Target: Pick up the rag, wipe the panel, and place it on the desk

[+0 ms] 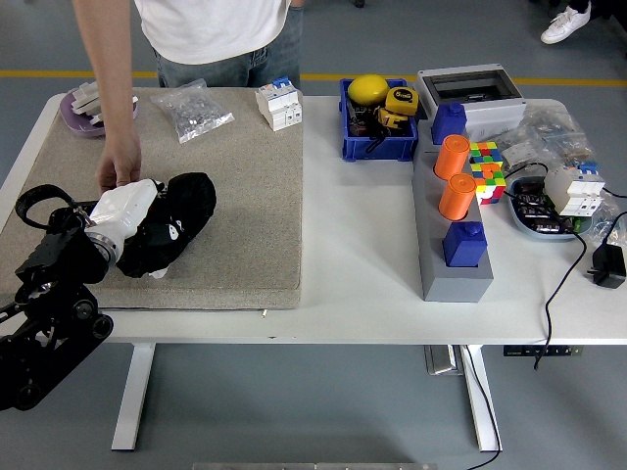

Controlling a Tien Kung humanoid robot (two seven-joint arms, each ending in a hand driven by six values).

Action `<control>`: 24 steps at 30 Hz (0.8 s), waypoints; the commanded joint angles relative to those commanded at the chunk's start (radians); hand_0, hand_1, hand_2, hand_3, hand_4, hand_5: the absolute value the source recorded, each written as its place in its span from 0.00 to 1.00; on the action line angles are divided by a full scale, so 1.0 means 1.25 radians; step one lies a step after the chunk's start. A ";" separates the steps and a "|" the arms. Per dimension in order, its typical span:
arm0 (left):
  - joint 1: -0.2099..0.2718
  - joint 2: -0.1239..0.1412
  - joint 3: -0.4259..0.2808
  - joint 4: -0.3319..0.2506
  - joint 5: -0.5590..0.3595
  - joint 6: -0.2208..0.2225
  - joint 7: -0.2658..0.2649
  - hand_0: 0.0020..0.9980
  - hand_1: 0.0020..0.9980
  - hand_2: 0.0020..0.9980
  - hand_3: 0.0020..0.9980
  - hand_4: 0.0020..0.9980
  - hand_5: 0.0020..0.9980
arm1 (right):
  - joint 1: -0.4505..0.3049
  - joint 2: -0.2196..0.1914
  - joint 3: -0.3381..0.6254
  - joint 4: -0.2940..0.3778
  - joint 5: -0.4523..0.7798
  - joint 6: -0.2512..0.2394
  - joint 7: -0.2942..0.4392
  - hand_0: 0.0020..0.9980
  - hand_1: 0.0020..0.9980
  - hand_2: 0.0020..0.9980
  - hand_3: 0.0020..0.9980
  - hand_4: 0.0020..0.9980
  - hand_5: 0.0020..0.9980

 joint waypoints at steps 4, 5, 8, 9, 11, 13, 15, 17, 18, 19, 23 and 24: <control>0.007 0.004 -0.008 0.002 0.004 0.002 0.004 0.19 0.17 0.54 0.56 0.54 0.09 | -0.001 0.000 0.001 0.001 0.000 0.000 0.000 0.68 0.65 0.70 0.65 1.00 0.47; 0.010 0.006 -0.012 0.004 0.007 0.003 0.005 0.19 0.17 0.54 0.56 0.54 0.09 | -0.001 0.000 0.001 0.001 0.000 0.000 0.000 0.68 0.65 0.70 0.65 1.00 0.47; 0.019 0.014 -0.025 0.009 0.010 0.005 0.005 0.19 0.17 0.54 0.56 0.54 0.09 | -0.001 -0.001 0.004 0.001 -0.002 0.000 0.000 0.68 0.65 0.70 0.65 1.00 0.47; 0.021 0.016 -0.028 0.010 0.012 0.005 0.006 0.19 0.17 0.54 0.56 0.54 0.09 | -0.001 -0.001 0.004 0.001 -0.002 0.000 0.000 0.68 0.65 0.70 0.65 1.00 0.47; 0.028 0.021 -0.035 0.013 0.013 0.005 0.006 0.19 0.17 0.54 0.56 0.54 0.09 | -0.002 -0.001 0.006 0.001 -0.002 0.000 0.000 0.68 0.65 0.70 0.65 1.00 0.47; 0.038 0.030 -0.048 0.017 0.017 0.003 0.008 0.19 0.17 0.54 0.56 0.54 0.09 | -0.003 -0.001 0.007 0.001 -0.002 0.000 0.000 0.68 0.65 0.70 0.65 1.00 0.47; 0.045 0.037 -0.058 0.020 0.019 0.002 0.008 0.19 0.17 0.54 0.56 0.54 0.09 | -0.003 -0.001 0.008 0.001 -0.002 0.000 0.000 0.67 0.65 0.70 0.65 1.00 0.47; 0.049 0.041 -0.068 0.024 0.020 0.000 0.010 0.19 0.17 0.54 0.56 0.54 0.09 | -0.004 -0.001 0.008 0.001 -0.002 0.001 0.000 0.67 0.65 0.70 0.65 1.00 0.47; 0.054 0.046 -0.078 0.025 0.023 -0.003 0.011 0.19 0.17 0.54 0.56 0.54 0.09 | -0.005 0.000 0.010 0.001 -0.003 0.000 0.000 0.67 0.65 0.70 0.65 1.00 0.47; 0.057 0.048 -0.083 0.025 0.025 -0.005 0.012 0.19 0.17 0.54 0.56 0.54 0.09 | -0.005 0.000 0.011 0.001 -0.004 0.000 0.000 0.67 0.65 0.70 0.65 1.00 0.47; 0.072 0.057 -0.102 0.032 0.029 -0.006 0.013 0.19 0.17 0.54 0.56 0.54 0.10 | -0.005 0.000 0.013 0.001 -0.007 0.000 0.000 0.68 0.65 0.70 0.65 1.00 0.47; 0.075 0.059 -0.105 0.034 0.029 -0.007 0.013 0.19 0.17 0.54 0.56 0.54 0.10 | -0.005 0.000 0.013 0.001 -0.008 0.000 0.000 0.68 0.65 0.70 0.65 1.00 0.47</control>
